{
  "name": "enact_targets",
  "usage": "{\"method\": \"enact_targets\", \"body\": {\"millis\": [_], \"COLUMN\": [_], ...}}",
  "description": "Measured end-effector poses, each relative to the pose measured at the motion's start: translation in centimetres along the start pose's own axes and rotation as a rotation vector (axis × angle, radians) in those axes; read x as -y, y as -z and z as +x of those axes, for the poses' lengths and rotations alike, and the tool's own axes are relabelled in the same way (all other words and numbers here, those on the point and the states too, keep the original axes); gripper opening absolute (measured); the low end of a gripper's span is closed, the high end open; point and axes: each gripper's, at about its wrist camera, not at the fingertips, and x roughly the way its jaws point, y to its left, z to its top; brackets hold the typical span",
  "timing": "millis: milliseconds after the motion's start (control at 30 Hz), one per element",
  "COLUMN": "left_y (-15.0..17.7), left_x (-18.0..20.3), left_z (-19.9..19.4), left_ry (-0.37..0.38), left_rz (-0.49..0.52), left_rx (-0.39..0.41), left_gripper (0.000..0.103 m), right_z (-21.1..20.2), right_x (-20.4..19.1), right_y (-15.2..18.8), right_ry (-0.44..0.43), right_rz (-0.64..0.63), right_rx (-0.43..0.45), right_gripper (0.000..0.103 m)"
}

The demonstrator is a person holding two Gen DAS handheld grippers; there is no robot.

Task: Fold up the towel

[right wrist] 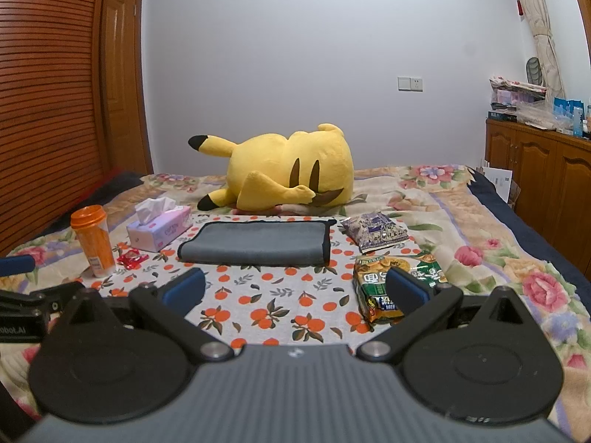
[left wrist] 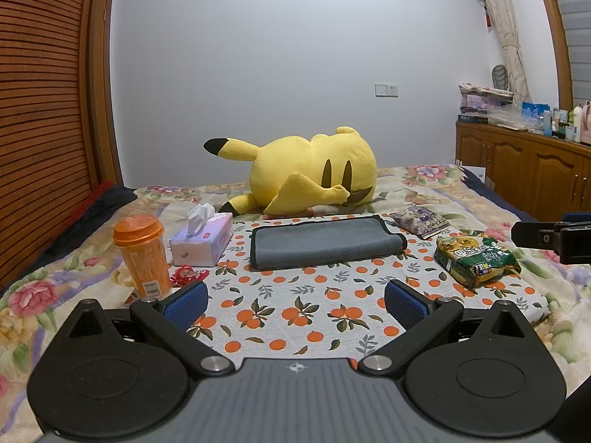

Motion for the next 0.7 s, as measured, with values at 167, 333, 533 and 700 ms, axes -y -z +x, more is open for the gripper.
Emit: {"method": "enact_targets", "body": {"millis": [167,333,533,700], "left_y": [0.00,0.00,0.01,0.02], "left_x": [0.01,0.00,0.01,0.02], "left_z": [-0.01,0.00,-0.01,-0.02], "left_ry": [0.000,0.000,0.000,-0.001], "left_rz": [0.000,0.000,0.001,0.001], "left_rx": [0.000,0.000,0.000,0.001], "left_gripper": [0.103,0.103,0.103,0.103], "right_z": [-0.02,-0.03,-0.05,-0.05], "right_x": [-0.02,0.00,0.01,0.02], "right_y": [0.02,0.02,0.04,0.04], "right_ry": [0.000,0.000,0.000,0.000], "right_rz": [0.000,0.001,0.000,0.000], "right_rx": [0.000,0.000,0.001,0.001], "right_gripper": [0.103,0.103,0.103,0.103]}}
